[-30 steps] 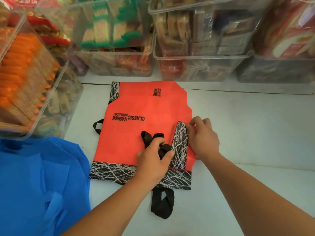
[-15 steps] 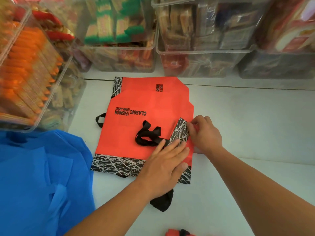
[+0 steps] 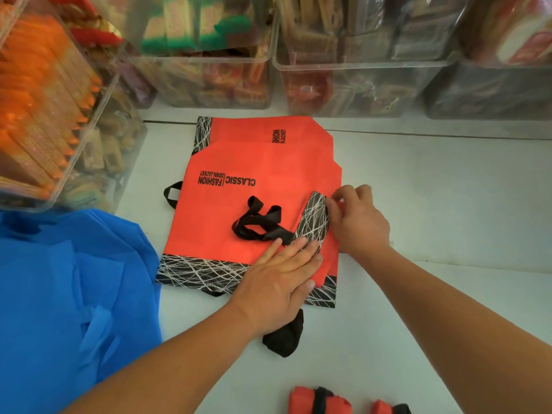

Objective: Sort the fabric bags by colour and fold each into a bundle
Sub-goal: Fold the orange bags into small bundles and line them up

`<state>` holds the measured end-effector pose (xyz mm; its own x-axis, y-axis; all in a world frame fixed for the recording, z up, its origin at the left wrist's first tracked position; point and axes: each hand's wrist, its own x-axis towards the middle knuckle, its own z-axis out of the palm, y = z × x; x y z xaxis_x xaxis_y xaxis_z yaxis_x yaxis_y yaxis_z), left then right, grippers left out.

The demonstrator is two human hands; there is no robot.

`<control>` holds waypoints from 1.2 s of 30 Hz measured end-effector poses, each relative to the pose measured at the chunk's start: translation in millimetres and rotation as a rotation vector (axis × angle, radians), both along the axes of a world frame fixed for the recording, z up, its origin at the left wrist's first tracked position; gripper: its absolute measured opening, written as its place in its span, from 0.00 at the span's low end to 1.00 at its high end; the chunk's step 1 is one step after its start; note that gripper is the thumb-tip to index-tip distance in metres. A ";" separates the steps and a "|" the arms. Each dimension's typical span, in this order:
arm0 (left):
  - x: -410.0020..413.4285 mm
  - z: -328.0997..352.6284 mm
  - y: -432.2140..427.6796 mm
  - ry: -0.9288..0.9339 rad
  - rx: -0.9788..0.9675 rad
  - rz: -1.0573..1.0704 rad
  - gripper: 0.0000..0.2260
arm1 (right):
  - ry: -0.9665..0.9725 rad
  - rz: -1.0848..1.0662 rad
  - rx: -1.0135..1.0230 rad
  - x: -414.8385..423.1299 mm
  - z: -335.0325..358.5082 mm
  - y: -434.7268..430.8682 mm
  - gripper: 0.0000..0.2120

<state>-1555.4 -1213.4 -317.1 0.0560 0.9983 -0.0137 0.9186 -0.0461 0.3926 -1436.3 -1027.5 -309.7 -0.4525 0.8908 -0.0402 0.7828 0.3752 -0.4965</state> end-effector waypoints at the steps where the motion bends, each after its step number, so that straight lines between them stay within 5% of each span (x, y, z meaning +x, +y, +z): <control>1: -0.6 1.0 0.5 -0.003 -0.004 0.002 0.22 | 0.017 0.008 0.042 2.7 6.0 0.5 0.16; 5: -6.5 9.9 4.9 0.086 0.018 -0.057 0.23 | 0.148 0.310 0.401 21.2 10.7 -14.2 0.18; 9: -28.5 23.1 21.5 0.076 -0.002 -0.186 0.24 | 0.219 0.400 0.077 36.1 -20.1 -16.0 0.22; 15: -60.3 31.0 40.7 -0.052 -0.138 -0.207 0.24 | 0.335 0.385 0.017 34.0 -26.1 -8.0 0.21; 19: -60.4 49.7 74.6 -0.067 -0.227 -0.100 0.19 | 0.492 0.128 -0.453 33.6 -6.0 -8.0 0.12; 22: -51.7 56.8 109.1 0.090 -0.200 -0.008 0.17 | 0.611 0.024 -0.741 34.3 21.5 -3.2 0.23; 24: -44.4 53.4 128.4 0.068 -0.170 0.003 0.15 | 0.672 0.005 -0.838 36.0 28.6 1.6 0.22; 27: -44.6 33.2 143.7 -0.118 -0.115 0.046 0.16 | 0.580 0.041 -0.658 35.8 20.1 1.0 0.21; 30: -46.8 14.5 145.0 -0.229 -0.103 0.157 0.28 | 0.636 0.010 -0.530 32.7 2.9 -6.4 0.19; 33: -45.2 4.0 139.8 -0.191 -0.067 0.226 0.33 | 0.627 -0.085 -0.416 28.5 -6.4 -11.9 0.19; 36: -43.6 -1.9 134.1 -0.046 0.054 0.252 0.26 | 0.357 -0.078 -0.125 27.5 -2.4 -10.4 0.14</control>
